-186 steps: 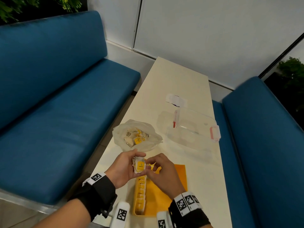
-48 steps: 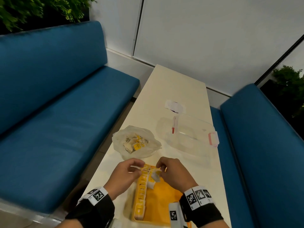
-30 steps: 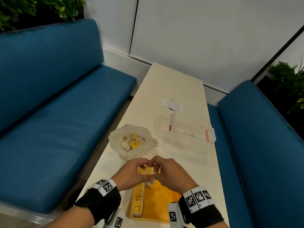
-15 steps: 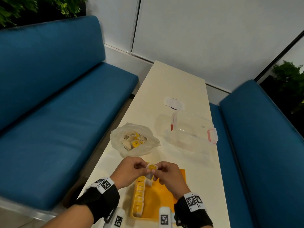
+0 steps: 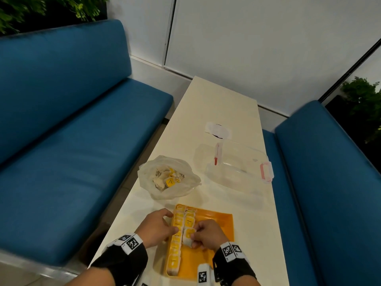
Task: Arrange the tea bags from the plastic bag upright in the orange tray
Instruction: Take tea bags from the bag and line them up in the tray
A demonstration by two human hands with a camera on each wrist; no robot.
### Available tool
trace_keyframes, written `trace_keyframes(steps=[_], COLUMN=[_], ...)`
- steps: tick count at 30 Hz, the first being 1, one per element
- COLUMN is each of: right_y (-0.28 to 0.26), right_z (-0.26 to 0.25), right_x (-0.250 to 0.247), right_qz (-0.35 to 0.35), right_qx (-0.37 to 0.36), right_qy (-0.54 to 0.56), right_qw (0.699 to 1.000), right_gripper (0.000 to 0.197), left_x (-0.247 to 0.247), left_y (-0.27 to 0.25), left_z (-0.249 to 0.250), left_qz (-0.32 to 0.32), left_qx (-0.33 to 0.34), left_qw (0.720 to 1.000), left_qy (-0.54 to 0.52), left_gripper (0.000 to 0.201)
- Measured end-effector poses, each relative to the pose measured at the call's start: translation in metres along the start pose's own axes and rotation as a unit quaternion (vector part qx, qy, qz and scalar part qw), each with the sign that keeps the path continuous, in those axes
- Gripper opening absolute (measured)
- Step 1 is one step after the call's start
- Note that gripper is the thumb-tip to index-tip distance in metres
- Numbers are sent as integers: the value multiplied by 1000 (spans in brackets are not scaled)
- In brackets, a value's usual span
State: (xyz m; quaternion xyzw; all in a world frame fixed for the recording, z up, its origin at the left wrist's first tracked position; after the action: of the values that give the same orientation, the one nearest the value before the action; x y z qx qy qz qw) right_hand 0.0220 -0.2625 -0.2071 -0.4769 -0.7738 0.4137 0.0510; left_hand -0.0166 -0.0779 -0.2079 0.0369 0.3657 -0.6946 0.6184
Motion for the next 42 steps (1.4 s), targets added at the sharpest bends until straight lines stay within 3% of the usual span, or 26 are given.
trace_keyframes(steps=[7,15,19,22,24,26,27,31,35,38,41,42], right_y=[9,7,-4,-25,-37,-36,-31,-26,-38,-30,-26,-25], right_z=[-1,-7,-21,-61,-96,-125,-133,-158,-169,-166,-164,-164], right_x=[-2,-4,-14,-39,-49,-49,-46,-43,-58,-47,-42,-42], right_qz=[114,166,188,246,259,248,238,256,286,254,248,246], right_qx=[-4,-15,-22,-106,-173,-208,-214,-238,-287,-276,-273,-270], right_qy=[-2,-14,-76,-50,-2,28,28,-36,1,-19,-24,-29], right_qw=[994,986,979,962,950,946,947,936,914,927,929,930], right_gripper=[25,23,20,30,44,53,51,5,10,12,13,13], left_x=[0,-1,-20,-65,-101,-121,-122,-122,-136,-120,-111,-109], left_y=[-1,-5,-18,-31,-31,-20,-12,7,8,11,20,23], left_z=[0,3,16,54,79,93,95,92,79,73,84,89], left_qz=[-12,-21,-42,28,131,179,172,120,153,95,55,41], left_qx=[-6,-8,0,51,88,112,114,97,81,65,74,78], left_qw=[1000,1000,992,993,981,968,966,958,957,957,943,939], left_qy=[-8,3,117,104,115,136,158,241,234,267,320,332], left_gripper=[48,51,43,18,15,16,20,40,61,83,49,48])
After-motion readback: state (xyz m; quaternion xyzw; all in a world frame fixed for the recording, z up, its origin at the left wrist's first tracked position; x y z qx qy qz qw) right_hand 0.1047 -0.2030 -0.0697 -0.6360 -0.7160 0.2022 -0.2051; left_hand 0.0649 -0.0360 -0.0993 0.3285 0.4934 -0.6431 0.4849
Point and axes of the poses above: each hand's wrist, its own y-axis towards the middle knuckle, its own x-axis out of the palm, z = x × y, the point moved 8 cm from there along y, towards the middle knuckle, and after that the axes turned 10 degrees about y, right-handed, at the moved point
